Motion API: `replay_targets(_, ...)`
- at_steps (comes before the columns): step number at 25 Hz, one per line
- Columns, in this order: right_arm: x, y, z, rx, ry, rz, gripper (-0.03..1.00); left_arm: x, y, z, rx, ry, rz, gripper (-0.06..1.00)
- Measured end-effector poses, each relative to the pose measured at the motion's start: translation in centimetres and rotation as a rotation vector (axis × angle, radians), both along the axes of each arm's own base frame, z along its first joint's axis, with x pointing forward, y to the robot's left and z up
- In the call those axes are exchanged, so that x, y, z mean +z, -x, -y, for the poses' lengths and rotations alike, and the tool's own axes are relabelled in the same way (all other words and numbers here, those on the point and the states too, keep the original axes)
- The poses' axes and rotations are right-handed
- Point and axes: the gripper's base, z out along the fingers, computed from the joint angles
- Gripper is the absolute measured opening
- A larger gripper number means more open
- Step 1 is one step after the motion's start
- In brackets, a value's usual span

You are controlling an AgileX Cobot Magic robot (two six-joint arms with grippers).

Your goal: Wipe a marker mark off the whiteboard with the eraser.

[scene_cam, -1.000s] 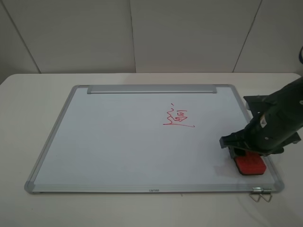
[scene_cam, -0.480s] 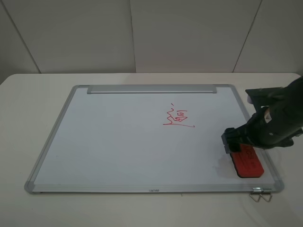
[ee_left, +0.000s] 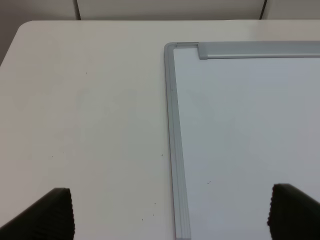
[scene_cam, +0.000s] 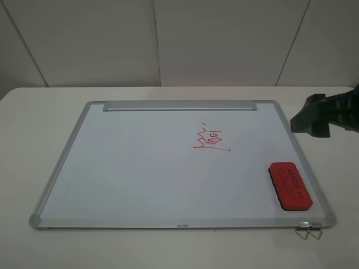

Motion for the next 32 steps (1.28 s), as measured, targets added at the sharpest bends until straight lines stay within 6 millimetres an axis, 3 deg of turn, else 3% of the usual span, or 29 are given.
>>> replay_targets(3,3.3,2.5,0.7,0.005,-0.035,0.099,0.79,0.0,0.0,0.0,0.0,0.0,0.0,0.77)
replay_targets(6,5.2,5.6,1.6,0.012,-0.049,0.173,0.79,0.0,0.0,0.0,0.0,0.0,0.0,0.77)
replay_targets(13,7.1,13.1,4.0,0.007,-0.115,0.391,0.79,0.0,0.0,0.0,0.0,0.0,0.0,0.77)
replay_targets(19,6.8,17.5,5.3,-0.001,-0.151,0.499,0.79,0.0,0.0,0.0,0.0,0.0,0.0,0.77)
replay_targets(24,5.3,19.2,5.9,-0.009,-0.148,0.497,0.79,0.0,0.0,0.0,0.0,0.0,0.0,0.77)
replay_targets(32,1.8,18.4,5.7,0.095,-0.023,0.443,0.79,0.0,0.0,0.0,0.0,0.0,0.0,0.77)
